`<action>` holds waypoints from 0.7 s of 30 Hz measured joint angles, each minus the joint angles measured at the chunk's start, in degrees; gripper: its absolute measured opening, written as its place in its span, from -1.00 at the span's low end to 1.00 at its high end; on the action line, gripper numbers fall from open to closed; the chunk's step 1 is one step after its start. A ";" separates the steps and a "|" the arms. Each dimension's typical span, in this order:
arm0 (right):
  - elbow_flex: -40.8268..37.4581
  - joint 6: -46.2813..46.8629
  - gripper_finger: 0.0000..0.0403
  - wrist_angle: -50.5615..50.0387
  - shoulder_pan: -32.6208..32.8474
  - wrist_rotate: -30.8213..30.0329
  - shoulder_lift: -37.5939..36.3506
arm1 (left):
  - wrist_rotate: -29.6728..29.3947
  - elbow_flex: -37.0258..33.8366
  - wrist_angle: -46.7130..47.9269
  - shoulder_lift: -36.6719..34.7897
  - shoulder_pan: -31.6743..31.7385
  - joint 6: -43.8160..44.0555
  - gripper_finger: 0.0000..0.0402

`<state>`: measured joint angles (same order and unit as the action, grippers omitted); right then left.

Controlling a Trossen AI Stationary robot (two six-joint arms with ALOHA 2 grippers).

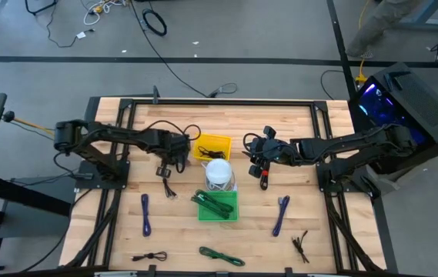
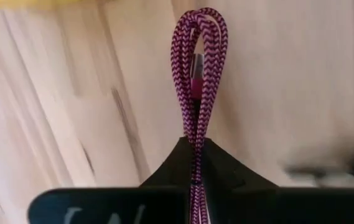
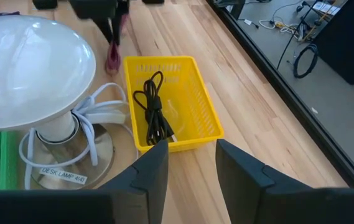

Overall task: Pick & Place USB Port
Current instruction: Put the pink and black USB cable into the green bin

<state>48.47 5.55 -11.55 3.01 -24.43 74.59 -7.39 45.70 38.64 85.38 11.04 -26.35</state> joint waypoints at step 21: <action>0.00 -0.05 -0.33 0.55 -0.24 -0.13 0.00 | 1.26 12.66 -0.45 -23.01 -22.88 40.06 -0.93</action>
<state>48.47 5.50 -10.99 2.76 -24.56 74.59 -6.12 58.36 38.19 62.37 -11.84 13.71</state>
